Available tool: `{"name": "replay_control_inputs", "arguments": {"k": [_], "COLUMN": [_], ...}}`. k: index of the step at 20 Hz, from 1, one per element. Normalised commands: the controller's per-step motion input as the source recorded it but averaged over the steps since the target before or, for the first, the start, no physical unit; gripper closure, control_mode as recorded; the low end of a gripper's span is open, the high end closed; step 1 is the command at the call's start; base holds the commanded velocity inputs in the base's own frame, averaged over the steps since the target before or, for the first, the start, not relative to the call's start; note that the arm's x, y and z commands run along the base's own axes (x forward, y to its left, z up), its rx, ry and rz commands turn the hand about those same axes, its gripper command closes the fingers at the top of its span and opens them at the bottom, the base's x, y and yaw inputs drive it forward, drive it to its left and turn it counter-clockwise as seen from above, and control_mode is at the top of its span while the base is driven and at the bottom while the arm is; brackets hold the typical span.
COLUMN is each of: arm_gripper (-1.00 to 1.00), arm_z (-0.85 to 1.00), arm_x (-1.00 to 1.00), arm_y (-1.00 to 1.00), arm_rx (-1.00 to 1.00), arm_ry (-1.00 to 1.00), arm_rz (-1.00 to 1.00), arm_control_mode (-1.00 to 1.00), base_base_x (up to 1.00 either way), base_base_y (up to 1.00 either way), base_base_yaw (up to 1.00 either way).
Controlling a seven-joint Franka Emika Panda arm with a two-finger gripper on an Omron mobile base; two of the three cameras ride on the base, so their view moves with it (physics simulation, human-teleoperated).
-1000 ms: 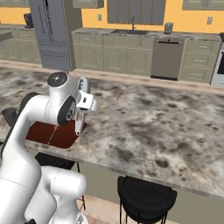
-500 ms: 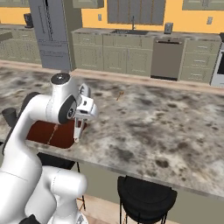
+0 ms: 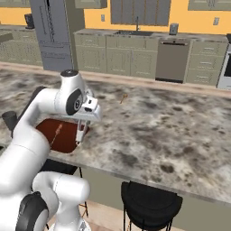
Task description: Take the tongs from the drawer on the left and place them on the dining counter next to the tray containing the kebab skewer.
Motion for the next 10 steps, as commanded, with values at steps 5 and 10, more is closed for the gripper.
{"name": "replay_control_inputs", "arguments": {"k": [5,10], "arm_gripper": [1.0,1.0], "arm_z": [-0.24,-0.26], "arm_x": [0.31,0.23], "arm_y": [0.2,0.04], "arm_rx": [0.0,0.0], "arm_ry": [0.16,0.06], "arm_rz": [0.0,0.0], "arm_control_mode": [-1.0,-1.0], "base_base_x": [0.0,0.0], "base_base_y": [0.0,0.0], "base_base_yaw": [0.0,0.0]}}
